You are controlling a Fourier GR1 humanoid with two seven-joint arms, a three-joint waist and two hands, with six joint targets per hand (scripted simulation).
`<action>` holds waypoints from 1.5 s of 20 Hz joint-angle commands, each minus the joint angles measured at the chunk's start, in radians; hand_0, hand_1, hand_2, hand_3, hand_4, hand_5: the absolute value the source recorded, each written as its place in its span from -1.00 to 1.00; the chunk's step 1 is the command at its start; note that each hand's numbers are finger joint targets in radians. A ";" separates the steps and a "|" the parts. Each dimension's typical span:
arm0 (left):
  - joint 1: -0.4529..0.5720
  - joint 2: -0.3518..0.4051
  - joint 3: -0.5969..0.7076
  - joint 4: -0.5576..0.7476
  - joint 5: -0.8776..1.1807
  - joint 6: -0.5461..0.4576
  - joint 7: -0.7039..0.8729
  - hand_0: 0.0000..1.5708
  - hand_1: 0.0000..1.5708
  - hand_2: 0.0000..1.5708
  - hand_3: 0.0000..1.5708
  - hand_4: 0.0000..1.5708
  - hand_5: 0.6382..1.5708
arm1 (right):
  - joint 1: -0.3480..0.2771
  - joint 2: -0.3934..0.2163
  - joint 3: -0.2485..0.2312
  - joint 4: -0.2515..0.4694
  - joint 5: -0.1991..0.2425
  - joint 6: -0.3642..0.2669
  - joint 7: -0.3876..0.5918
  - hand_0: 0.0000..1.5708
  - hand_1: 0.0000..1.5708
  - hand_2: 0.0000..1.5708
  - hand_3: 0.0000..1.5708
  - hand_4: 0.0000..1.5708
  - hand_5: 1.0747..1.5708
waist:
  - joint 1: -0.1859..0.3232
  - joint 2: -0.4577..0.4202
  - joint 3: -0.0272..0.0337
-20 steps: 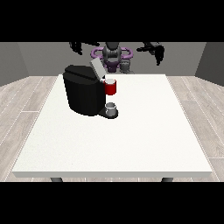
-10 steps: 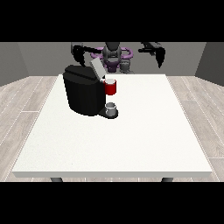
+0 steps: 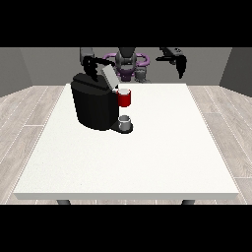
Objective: Insert the coffee pod into the coffee machine and close the lid
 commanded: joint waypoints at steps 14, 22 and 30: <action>0.024 0.054 0.007 -0.024 0.036 0.022 -0.039 -1.00 -1.00 -1.00 -1.00 -1.00 1.00 | -0.096 0.083 0.050 0.101 0.077 -0.045 -0.042 -1.00 -1.00 -1.00 -1.00 -1.00 1.00 | -0.011 0.065 0.0010; -0.010 0.062 0.002 -0.036 0.055 0.042 0.018 -1.00 -1.00 -1.00 -1.00 -1.00 1.00 | -0.183 0.055 0.027 0.143 0.082 -0.025 -0.030 -1.00 -1.00 -1.00 -1.00 -0.86 1.00 | 0.003 0.068 0.0012; 0.026 0.031 -0.061 -0.063 0.008 0.077 0.027 -1.00 -1.00 -1.00 -1.00 -0.81 1.00 | -0.241 0.041 0.065 0.164 0.157 -0.026 -0.018 -1.00 -1.00 -1.00 -1.00 -0.84 1.00 | 0.029 0.041 0.0013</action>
